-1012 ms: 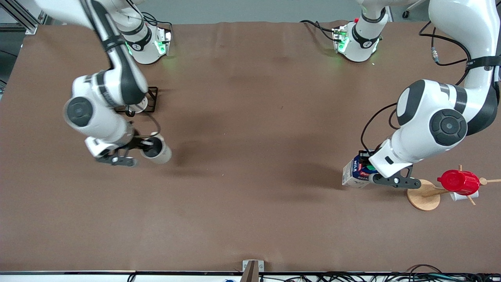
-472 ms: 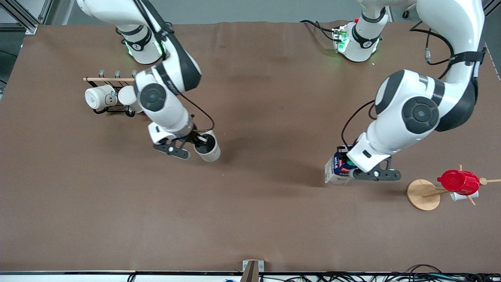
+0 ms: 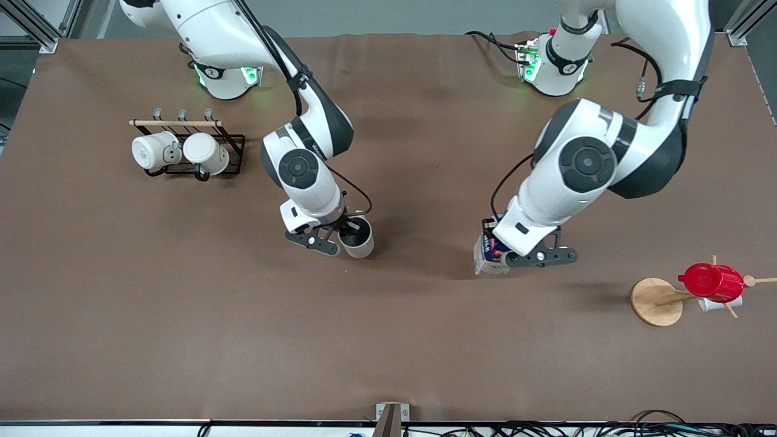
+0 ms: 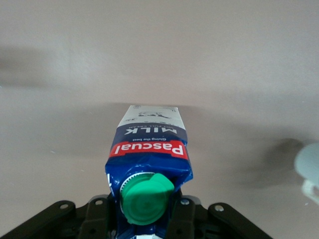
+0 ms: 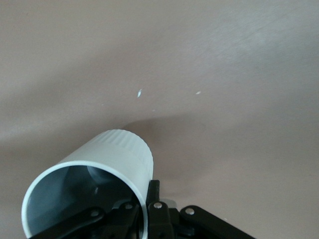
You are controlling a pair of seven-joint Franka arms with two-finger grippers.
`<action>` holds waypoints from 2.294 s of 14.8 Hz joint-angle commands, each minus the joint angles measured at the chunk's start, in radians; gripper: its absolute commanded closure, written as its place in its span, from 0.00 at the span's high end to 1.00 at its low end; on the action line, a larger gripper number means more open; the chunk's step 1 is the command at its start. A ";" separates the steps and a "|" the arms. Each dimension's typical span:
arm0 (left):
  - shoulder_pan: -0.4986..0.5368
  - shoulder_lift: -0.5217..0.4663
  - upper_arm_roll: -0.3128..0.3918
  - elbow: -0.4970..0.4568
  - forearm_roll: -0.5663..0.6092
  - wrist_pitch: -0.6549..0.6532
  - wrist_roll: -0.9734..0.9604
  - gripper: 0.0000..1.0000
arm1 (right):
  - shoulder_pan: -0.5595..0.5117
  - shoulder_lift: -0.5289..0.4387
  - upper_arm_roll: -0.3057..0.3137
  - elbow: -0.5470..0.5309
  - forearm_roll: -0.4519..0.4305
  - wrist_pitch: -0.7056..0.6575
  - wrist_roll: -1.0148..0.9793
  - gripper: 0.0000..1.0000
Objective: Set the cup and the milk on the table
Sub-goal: 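Carry the carton and the mug toward each other at table center, then release the mug with the right gripper and withdraw it to rest, then lower the milk carton beside the mug and open the left gripper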
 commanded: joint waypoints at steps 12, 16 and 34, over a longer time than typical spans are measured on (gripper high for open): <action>-0.172 0.137 0.003 0.112 -0.019 0.056 -0.237 0.31 | 0.018 -0.057 -0.019 0.026 -0.025 -0.060 0.009 1.00; -0.217 0.151 0.003 0.115 -0.019 0.084 -0.254 0.31 | -0.090 -0.244 -0.031 0.016 -0.035 -0.275 -0.052 1.00; -0.268 0.219 0.013 0.157 -0.010 0.122 -0.263 1.00 | -0.643 -0.582 -0.014 0.141 -0.100 -0.799 -0.743 1.00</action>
